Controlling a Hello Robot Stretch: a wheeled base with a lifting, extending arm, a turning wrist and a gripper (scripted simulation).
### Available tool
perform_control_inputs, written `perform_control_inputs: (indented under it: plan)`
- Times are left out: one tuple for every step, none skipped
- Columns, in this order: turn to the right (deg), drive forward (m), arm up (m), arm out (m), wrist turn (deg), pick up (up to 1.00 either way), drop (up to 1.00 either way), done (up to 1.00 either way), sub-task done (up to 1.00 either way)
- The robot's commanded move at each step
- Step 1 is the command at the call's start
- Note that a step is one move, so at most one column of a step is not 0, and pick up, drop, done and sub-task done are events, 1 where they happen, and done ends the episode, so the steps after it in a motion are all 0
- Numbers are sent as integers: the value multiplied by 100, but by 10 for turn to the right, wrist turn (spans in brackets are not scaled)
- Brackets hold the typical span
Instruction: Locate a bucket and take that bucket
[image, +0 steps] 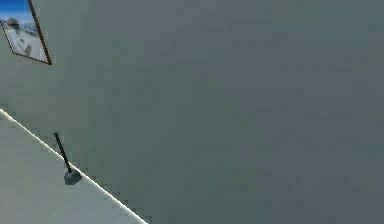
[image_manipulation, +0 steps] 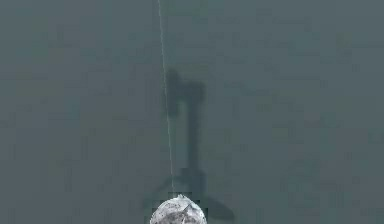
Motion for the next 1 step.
perform_control_inputs:
  plan:
    - [0, 0, 0, 0, 450, 0, 0, 0, 0]
